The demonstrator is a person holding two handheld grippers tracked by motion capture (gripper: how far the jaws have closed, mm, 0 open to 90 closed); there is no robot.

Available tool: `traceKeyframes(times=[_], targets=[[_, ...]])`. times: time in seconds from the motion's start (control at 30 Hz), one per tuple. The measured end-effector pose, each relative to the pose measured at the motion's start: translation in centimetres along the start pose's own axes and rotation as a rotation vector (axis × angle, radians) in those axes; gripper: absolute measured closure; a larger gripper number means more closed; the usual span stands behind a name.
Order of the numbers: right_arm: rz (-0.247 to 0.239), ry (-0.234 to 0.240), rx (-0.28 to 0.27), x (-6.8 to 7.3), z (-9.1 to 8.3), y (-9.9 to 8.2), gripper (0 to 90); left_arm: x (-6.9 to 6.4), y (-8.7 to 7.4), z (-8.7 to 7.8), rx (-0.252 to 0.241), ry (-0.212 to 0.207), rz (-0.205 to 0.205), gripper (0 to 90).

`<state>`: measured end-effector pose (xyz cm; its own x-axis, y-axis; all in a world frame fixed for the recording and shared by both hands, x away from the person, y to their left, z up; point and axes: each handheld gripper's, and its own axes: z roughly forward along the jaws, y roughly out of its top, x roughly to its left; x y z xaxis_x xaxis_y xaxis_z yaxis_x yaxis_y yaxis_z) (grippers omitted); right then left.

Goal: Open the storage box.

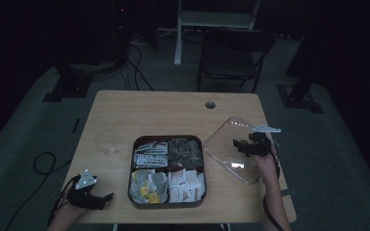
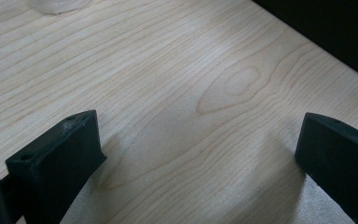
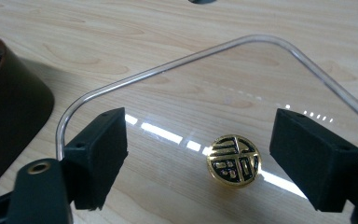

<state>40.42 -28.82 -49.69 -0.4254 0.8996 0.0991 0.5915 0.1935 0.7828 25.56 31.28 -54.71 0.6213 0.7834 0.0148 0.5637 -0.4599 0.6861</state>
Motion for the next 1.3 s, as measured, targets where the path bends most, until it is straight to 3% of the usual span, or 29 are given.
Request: traceKeyframes(times=[0.27,0.57,0.63,1.03,1.07,1.2,1.3], targets=[[-0.113,0.036,-0.054,1.2,-0.9,-0.2,13.5,0.0,0.0,0.0,0.000,0.000,0.000,1.0],[-0.155,0.096,-0.054,2.7,-1.0,-1.1,13.5,0.0,0.0,0.0,0.000,0.000,0.000,1.0],[-0.170,0.128,-0.037,3.3,-0.9,-1.5,13.6,0.0,0.0,0.0,0.000,0.000,0.000,1.0],[-0.213,0.188,-0.036,4.9,-1.0,-3.1,14.1,0.0,0.0,0.0,0.000,0.000,0.000,1.0],[-0.236,0.217,-0.014,5.5,-1.1,-3.4,14.5,0.0,0.0,0.0,0.000,0.000,0.000,1.0],[-0.244,0.235,-0.008,5.8,-1.2,-3.6,14.5,0.0,0.0,0.0,0.000,0.000,0.000,1.0],[-0.280,0.269,0.007,6.9,-1.4,-4.3,14.5,0.0,0.0,0.0,0.000,0.000,0.000,1.0]])
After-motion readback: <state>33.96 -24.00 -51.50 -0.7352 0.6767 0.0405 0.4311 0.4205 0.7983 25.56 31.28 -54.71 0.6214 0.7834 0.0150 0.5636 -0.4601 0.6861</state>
